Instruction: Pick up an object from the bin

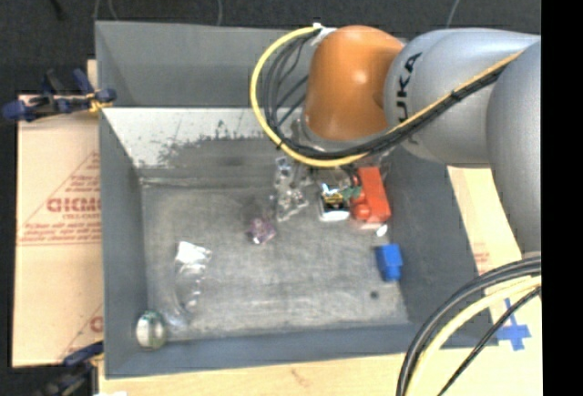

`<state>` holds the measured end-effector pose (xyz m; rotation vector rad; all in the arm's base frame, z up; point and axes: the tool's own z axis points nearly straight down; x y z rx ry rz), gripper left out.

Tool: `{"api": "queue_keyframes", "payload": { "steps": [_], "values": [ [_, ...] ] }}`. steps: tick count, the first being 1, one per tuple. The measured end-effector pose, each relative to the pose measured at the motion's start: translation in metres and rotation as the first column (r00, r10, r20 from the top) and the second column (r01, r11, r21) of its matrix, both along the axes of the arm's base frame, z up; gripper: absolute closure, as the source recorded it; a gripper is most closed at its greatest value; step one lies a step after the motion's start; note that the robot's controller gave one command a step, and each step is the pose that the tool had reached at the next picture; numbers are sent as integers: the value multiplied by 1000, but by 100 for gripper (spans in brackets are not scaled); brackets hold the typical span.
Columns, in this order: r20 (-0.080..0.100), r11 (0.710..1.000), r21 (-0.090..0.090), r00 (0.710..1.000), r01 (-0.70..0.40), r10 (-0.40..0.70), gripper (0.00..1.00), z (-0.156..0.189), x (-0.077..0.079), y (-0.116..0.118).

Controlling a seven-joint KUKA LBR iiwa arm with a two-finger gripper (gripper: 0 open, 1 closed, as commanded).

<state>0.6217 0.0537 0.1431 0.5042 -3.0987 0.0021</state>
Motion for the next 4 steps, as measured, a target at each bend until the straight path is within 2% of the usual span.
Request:
{"api": "queue_keyframes", "payload": {
  "steps": [1,2,3,4],
  "values": [
    [7,1000,1,1000,1,-1,0,4,2,1],
    [10,957,-1,957,-290,290,0,-57,-16,0],
    [11,941,-1,941,-339,339,0,-57,-8,-15],
    [5,901,-1,901,-434,434,0,-11,-36,-25]
  ]
}}
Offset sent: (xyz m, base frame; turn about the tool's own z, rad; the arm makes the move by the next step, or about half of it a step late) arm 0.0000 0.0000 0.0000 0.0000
